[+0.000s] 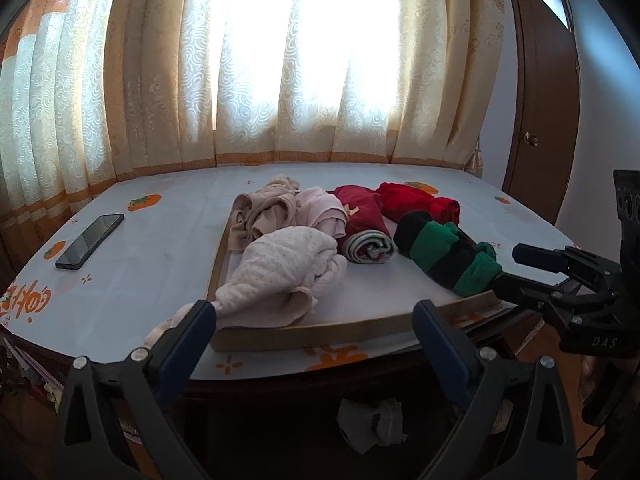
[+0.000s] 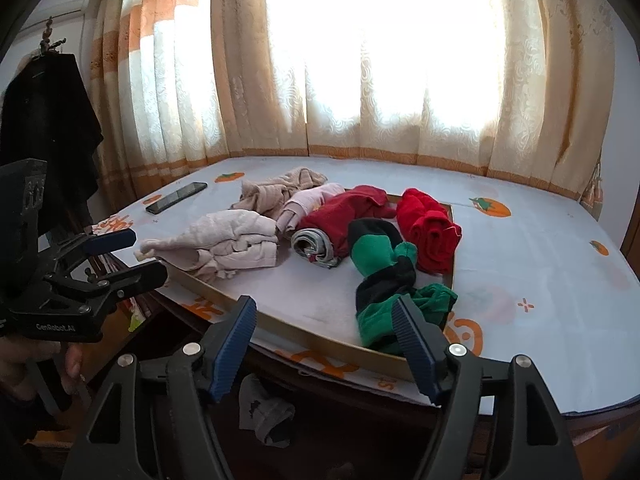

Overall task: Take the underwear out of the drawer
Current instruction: 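Withdraw both open tools from the tray toward the drawer, then move both open tools down into the drawer toward the socks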

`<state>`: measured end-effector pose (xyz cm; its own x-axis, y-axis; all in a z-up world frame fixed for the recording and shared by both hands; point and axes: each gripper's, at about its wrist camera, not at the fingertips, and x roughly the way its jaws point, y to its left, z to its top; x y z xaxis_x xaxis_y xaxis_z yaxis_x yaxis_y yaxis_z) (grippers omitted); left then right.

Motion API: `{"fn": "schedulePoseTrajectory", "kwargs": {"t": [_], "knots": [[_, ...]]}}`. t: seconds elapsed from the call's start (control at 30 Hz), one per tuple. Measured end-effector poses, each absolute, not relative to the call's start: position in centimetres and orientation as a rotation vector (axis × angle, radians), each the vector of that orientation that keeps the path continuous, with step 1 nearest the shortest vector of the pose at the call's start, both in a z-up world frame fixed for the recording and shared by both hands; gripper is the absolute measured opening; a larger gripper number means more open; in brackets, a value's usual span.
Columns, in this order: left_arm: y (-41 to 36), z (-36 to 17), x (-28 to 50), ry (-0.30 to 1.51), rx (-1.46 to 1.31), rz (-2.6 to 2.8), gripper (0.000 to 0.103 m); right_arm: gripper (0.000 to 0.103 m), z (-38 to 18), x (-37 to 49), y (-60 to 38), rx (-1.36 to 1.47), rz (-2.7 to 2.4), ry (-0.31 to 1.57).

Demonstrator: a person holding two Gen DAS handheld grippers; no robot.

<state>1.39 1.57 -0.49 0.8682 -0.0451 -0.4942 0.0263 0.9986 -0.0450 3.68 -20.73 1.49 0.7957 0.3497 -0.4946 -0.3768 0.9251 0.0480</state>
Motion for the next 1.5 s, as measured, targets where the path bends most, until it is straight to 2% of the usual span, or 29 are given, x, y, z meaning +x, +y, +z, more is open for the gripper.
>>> {"fn": "schedulePoseTrajectory", "kwargs": {"t": [0.2, 0.63, 1.5], "knots": [[1.1, -0.6, 0.3, 0.509, -0.029, -0.042, 0.101, 0.078, 1.6, 2.3, -20.4, -0.061, 0.395, 0.494], [0.7, -1.5, -2.1, 0.510, -0.038, -0.053, 0.102, 0.079, 1.0, 0.3, -20.6, -0.030, 0.411, 0.493], [1.2, -6.8, -3.1, 0.634, -0.032, -0.070, 0.102, 0.079, -8.2, -1.4, -22.5, -0.059, 0.368, 0.714]]}}
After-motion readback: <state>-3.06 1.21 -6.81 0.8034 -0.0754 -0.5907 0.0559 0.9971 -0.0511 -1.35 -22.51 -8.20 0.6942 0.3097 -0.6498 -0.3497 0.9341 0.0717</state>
